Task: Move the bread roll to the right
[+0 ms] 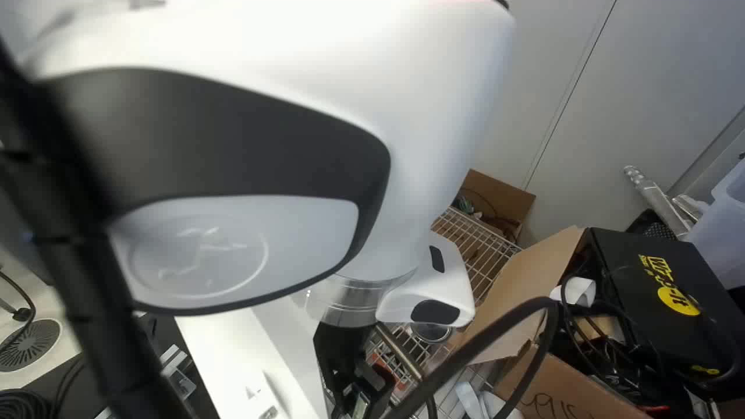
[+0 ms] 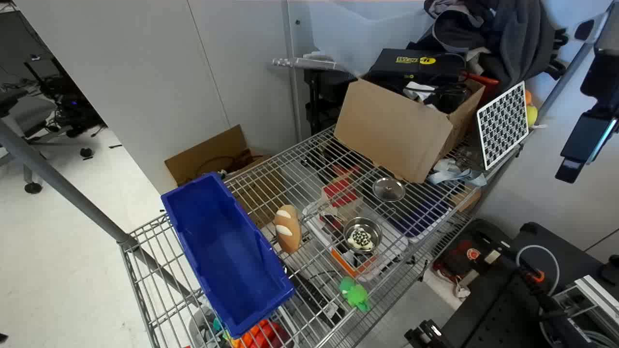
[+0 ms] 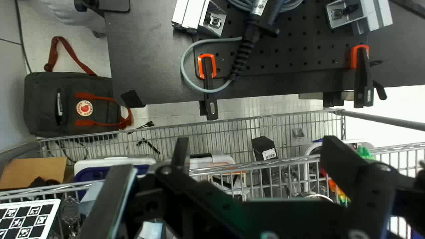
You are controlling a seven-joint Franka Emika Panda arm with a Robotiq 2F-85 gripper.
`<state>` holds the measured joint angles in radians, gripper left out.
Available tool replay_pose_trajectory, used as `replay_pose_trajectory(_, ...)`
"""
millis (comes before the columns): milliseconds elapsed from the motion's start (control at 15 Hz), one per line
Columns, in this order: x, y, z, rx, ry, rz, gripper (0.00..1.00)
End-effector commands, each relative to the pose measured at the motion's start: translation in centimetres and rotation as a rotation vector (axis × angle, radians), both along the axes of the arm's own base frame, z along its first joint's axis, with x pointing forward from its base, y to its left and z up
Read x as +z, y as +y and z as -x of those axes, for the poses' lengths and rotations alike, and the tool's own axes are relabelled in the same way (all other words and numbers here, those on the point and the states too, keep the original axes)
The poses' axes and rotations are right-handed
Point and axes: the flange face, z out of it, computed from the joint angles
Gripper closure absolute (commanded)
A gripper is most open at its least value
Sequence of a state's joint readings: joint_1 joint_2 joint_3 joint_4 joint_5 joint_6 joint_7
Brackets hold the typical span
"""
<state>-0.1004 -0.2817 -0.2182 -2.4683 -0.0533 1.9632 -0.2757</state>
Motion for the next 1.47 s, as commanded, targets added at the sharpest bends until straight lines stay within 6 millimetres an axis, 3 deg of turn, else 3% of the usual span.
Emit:
replay_pose_trajectory(0, 0.1, 0.0, 0.0, 0.0, 0.0, 0.0, 0.0)
replay_pose_trajectory(800, 0.1, 0.0, 0.0, 0.0, 0.0, 0.0, 0.0)
replay_pose_trajectory(933, -0.7, 0.7, -1.5, -0.01, -0.004, 0.005, 0.0)
replay_pose_trajectory(1200, -2.3, 5.0, -6.1, -0.021, -0.078, -0.001, 0.0)
replay_pose_trajectory(1400, -3.9, 11.2, -9.5, -0.026, -0.139, -0.06, 0.0)
